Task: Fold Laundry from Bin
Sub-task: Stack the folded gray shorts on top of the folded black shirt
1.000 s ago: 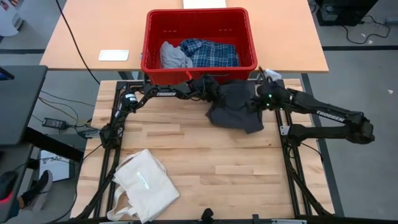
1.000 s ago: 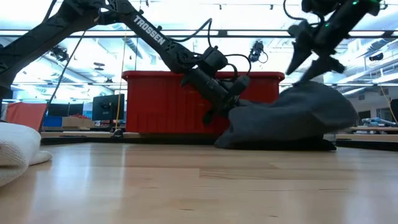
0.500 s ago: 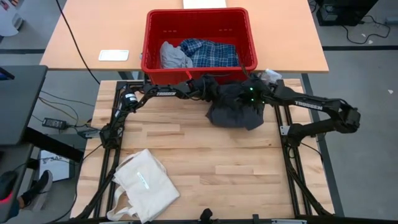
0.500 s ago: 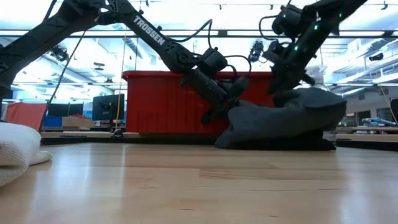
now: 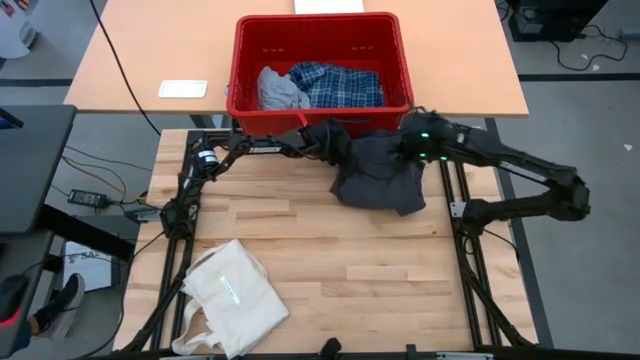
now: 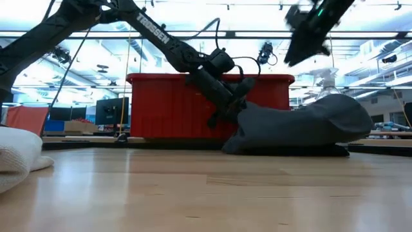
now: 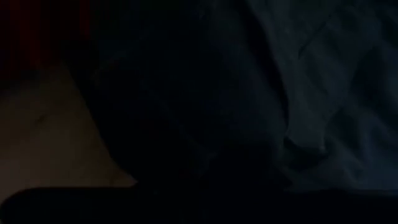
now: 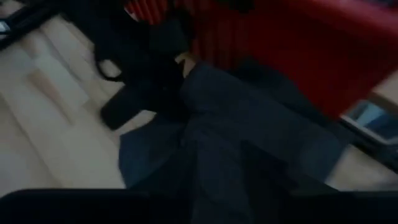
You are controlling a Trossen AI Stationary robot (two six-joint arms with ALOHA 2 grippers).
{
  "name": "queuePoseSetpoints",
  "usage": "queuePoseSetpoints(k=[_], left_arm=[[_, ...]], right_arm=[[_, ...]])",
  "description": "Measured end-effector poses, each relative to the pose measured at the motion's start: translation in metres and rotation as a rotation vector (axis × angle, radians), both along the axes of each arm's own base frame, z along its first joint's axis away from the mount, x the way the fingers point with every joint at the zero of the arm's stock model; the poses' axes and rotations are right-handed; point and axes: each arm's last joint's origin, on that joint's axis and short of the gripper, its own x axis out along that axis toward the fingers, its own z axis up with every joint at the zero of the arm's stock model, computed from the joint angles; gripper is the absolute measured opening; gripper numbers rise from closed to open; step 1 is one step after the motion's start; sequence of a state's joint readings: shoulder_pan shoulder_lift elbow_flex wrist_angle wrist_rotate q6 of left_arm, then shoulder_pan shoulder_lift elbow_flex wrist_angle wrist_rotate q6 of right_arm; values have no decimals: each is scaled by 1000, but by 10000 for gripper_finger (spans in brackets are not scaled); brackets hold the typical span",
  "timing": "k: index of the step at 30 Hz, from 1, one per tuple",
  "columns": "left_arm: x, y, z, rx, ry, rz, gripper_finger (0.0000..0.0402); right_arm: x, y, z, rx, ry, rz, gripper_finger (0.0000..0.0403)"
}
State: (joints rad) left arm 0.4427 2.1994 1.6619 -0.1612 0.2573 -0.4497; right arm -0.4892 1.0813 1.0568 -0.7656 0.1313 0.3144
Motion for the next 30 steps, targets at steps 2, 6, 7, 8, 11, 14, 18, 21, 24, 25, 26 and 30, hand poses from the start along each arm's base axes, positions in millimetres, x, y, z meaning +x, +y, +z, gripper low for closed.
queuePoseSetpoints(k=[2,6,7,8,11,14,18,21,24,25,26,30], left_arm=[[-5,-1,13,18,1,-15,105],[-15,-3,40,74,-8,-34,105],[-17,-3,44,81,-9,-37,105],[-18,-4,50,91,-18,-38,105],[-24,-5,65,117,-28,-34,105],[-31,-5,79,132,-44,-25,105],[-44,-6,100,152,-50,-27,105],[-55,-8,116,165,-55,-31,105],[-69,-11,143,239,-101,-34,105],[-75,-10,153,264,-114,-31,105],[-81,-9,161,283,-120,-20,105],[-99,-5,176,316,-122,14,105]], right_arm=[[12,-12,-24,40,-2,17,112],[36,-32,-68,32,-51,11,79],[40,-36,-78,27,-50,11,70],[44,-40,-91,29,-31,9,59],[55,-50,-120,33,6,11,26],[62,-57,-148,60,90,8,7],[63,-58,-171,136,157,-34,9],[60,-45,-174,191,193,-52,5],[55,-20,-167,250,180,-41,7],[53,-13,-163,267,172,-31,7],[52,-6,-158,273,161,-24,7],[45,9,-130,267,79,25,11]])
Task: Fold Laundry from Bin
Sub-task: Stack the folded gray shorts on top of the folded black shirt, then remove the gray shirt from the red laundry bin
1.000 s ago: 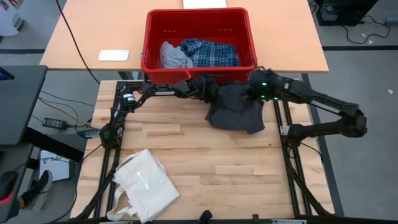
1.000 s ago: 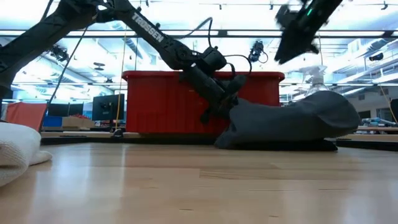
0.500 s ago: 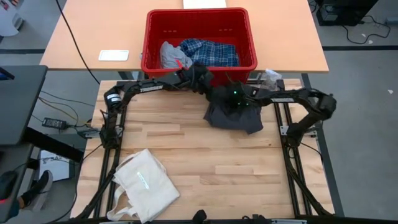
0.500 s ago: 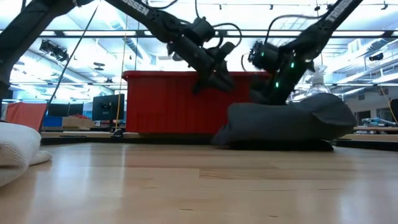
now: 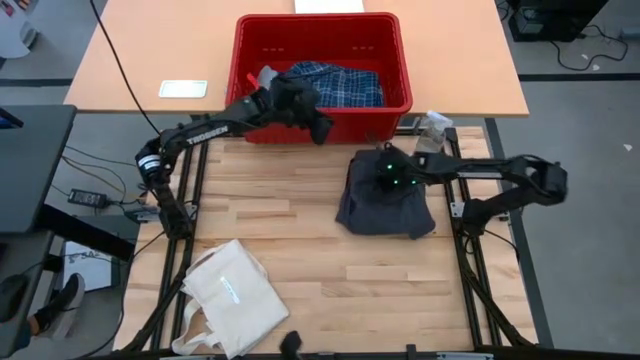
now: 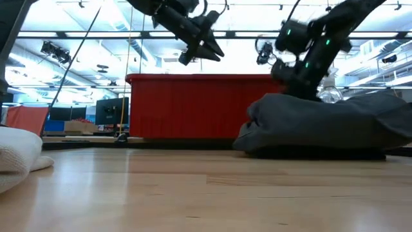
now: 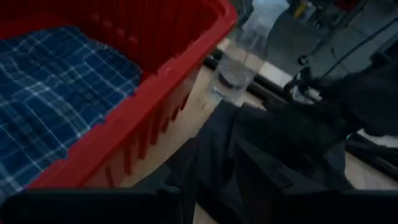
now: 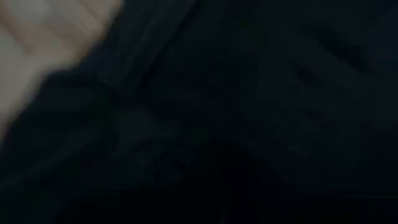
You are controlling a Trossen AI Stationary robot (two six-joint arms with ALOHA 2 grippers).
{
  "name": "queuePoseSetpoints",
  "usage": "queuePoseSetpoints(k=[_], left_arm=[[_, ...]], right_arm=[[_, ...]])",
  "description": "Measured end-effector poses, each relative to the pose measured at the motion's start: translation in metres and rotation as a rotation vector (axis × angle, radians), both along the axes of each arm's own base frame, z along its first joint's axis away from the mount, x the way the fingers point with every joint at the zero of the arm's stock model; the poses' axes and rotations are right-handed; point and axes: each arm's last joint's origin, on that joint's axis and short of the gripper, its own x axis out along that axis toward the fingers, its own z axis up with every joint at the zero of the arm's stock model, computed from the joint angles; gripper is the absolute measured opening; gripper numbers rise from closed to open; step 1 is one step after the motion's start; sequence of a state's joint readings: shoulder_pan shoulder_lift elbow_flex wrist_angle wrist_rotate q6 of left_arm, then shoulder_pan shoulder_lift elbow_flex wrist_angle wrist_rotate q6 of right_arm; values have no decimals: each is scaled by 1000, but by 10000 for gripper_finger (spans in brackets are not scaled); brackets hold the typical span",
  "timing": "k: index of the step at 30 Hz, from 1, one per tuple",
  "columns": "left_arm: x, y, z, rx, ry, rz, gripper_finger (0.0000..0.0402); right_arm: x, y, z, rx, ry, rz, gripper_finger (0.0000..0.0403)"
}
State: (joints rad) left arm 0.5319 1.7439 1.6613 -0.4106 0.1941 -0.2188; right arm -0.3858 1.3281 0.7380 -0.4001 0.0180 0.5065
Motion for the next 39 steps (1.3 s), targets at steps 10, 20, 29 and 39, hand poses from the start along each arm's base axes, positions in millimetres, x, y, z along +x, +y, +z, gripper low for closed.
queuePoseSetpoints(k=[10,20,29,39], left_arm=[[-69,67,7,-79,22,306,127],[-123,155,-14,50,0,533,221],[-116,165,-62,16,227,334,208],[-127,126,-93,-300,618,223,204]], right_arm=[[-23,2,116,-194,-448,72,140],[-17,-41,129,-321,-453,-90,247],[0,-81,102,-262,-456,-199,249],[-1,-110,131,-333,-397,-187,245]])
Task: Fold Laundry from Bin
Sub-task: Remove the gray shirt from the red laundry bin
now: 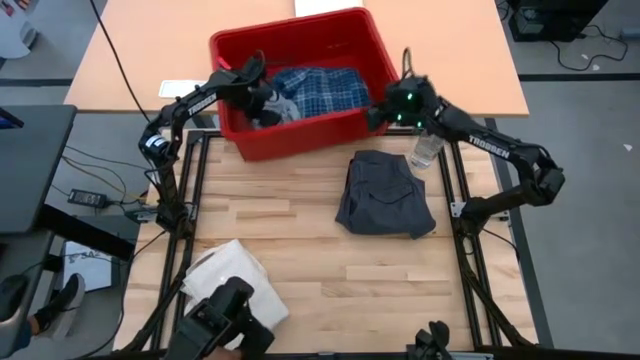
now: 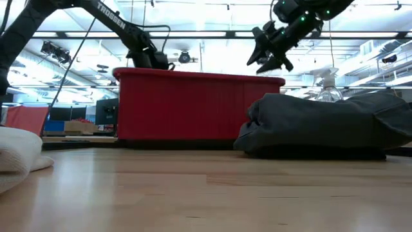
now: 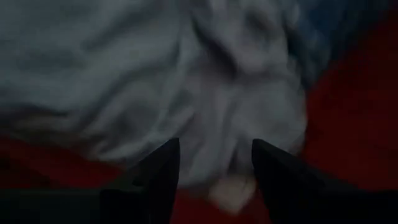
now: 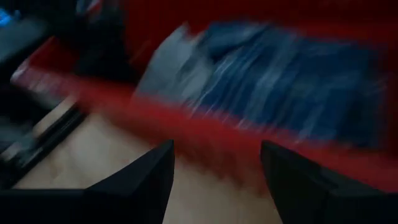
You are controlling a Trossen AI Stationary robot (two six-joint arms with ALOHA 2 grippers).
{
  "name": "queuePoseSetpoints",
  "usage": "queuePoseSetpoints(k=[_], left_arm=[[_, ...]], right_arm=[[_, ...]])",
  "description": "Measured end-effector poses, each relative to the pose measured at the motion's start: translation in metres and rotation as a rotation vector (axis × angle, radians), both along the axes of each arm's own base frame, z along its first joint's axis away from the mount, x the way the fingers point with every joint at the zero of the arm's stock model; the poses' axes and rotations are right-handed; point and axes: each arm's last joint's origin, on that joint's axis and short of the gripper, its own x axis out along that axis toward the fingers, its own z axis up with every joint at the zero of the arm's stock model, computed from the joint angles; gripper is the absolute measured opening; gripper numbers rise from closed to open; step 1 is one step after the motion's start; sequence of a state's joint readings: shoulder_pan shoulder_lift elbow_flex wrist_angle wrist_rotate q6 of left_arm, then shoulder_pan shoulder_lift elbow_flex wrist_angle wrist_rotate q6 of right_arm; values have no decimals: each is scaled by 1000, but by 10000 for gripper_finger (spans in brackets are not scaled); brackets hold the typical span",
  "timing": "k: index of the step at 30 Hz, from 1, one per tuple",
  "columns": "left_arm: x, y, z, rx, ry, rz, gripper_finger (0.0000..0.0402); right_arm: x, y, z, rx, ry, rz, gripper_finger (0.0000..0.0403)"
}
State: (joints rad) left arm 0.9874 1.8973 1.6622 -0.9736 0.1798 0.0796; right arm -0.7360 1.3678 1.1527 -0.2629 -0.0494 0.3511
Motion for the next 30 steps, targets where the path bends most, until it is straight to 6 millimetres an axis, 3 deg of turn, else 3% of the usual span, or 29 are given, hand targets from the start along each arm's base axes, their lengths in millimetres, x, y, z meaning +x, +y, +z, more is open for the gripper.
queuePoseSetpoints(k=[4,12,21,30], left_arm=[[-2,-2,0,4,40,-32,204],[8,19,37,399,-140,-5,204],[15,47,-18,358,-30,-3,204],[21,57,-67,346,171,-221,200]], right_arm=[[2,-7,9,-32,34,-5,244],[-3,-17,13,-63,48,-11,244],[-13,-25,11,-29,58,-25,244],[-16,-26,8,1,69,-20,244]])
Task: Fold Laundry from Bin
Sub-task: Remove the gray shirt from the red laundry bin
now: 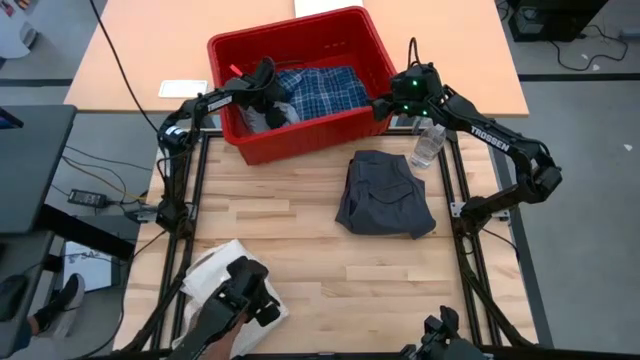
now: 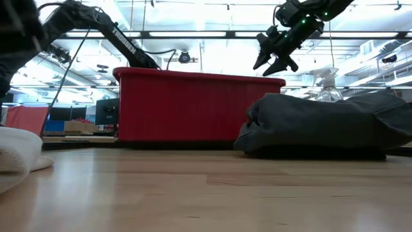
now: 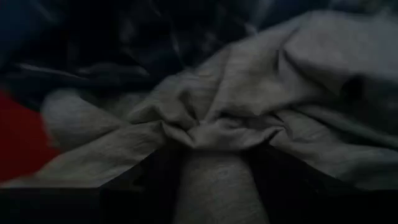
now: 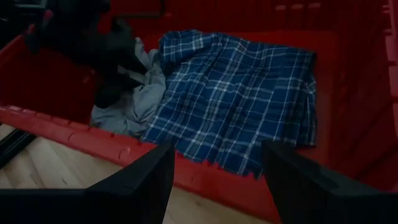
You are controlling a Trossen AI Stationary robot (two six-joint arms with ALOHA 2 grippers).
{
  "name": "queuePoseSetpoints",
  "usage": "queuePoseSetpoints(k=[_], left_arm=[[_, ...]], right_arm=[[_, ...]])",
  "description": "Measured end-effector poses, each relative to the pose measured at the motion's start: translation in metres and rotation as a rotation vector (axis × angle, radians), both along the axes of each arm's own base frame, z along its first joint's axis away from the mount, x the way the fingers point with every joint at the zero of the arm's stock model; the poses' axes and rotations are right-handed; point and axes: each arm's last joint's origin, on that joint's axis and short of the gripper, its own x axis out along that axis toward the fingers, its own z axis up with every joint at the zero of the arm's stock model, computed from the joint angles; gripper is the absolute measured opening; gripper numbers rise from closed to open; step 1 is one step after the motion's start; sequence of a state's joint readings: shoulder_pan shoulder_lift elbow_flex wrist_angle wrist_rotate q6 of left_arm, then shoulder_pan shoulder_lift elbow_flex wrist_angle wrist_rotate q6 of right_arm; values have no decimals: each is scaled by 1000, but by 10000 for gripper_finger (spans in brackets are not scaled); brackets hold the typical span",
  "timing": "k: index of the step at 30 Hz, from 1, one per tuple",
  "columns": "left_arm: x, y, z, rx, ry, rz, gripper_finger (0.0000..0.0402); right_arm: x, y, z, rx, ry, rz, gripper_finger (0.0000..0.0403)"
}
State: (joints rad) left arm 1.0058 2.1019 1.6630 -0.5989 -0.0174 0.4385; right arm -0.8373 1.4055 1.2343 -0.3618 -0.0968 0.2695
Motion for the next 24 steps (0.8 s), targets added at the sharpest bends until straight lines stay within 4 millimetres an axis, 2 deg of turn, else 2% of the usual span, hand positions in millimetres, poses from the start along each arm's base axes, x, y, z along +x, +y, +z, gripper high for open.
queuePoseSetpoints(k=[4,9,10,13,15,19,24], left_arm=[[0,1,-11,-28,39,-22,156],[1,1,-13,-26,51,8,33],[0,1,-11,-21,48,23,20],[-3,-1,2,19,57,51,14],[-5,-4,25,76,40,63,10],[-10,-15,98,258,-86,69,10],[-18,-56,188,494,-279,49,10]], right_arm=[[-1,-1,0,7,-6,-9,244],[-3,-3,0,18,-15,-25,244],[-3,-3,0,19,-16,-27,244],[-4,-3,0,33,-28,-40,244],[-4,-3,0,37,-31,-39,244],[-3,-3,-1,47,-41,-16,244],[-1,0,-1,57,-49,14,244]])
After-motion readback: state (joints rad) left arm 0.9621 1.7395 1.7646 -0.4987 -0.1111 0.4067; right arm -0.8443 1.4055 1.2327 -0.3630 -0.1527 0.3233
